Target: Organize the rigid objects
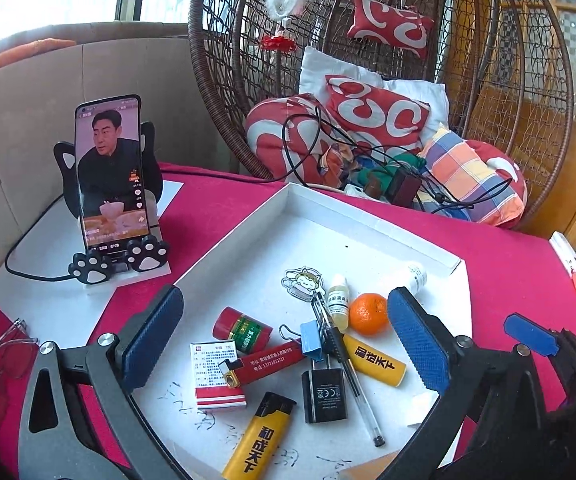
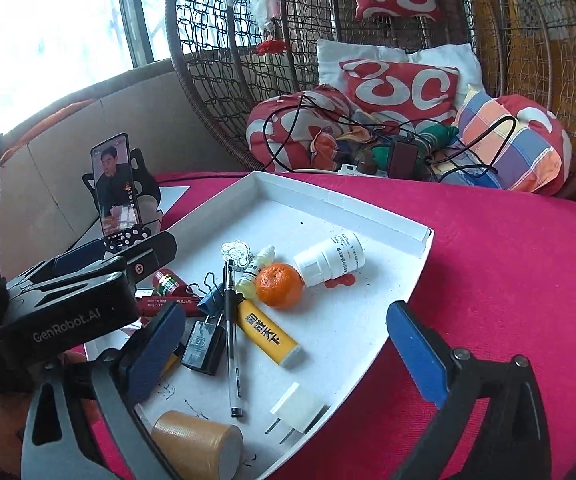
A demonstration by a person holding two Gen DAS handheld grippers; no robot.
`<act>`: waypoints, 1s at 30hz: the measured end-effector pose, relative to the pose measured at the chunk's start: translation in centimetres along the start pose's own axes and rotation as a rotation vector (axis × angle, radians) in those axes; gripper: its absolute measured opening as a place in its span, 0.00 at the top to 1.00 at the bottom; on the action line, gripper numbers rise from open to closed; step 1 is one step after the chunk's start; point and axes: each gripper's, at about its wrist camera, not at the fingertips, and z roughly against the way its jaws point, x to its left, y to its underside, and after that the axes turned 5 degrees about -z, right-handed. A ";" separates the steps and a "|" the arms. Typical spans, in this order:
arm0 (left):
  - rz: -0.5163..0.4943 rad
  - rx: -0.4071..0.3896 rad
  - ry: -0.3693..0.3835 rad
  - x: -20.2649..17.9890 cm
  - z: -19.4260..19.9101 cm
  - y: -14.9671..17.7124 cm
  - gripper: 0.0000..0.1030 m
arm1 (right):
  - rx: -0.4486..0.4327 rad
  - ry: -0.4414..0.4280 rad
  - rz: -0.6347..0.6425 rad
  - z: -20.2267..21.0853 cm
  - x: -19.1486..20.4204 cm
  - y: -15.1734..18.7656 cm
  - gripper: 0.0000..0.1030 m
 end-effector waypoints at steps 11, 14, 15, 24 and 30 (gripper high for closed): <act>-0.030 -0.032 0.025 -1.3 2.3 0.5 0.00 | -0.077 0.038 0.011 2.3 -1.0 0.4 0.00; -0.028 -0.044 0.040 -1.6 3.1 0.6 0.00 | -0.087 0.040 -0.005 3.2 -1.6 0.5 0.00; -0.031 -0.044 0.048 -1.7 3.3 0.7 0.00 | -0.091 0.043 -0.007 3.6 -1.8 0.5 0.00; -0.120 -0.064 0.019 -4.3 6.7 0.4 0.00 | -0.310 0.131 0.074 10.2 -1.9 0.5 0.00; -0.195 -0.136 -0.034 -6.4 10.0 0.5 0.00 | -0.441 0.245 0.070 13.7 -2.2 0.7 0.00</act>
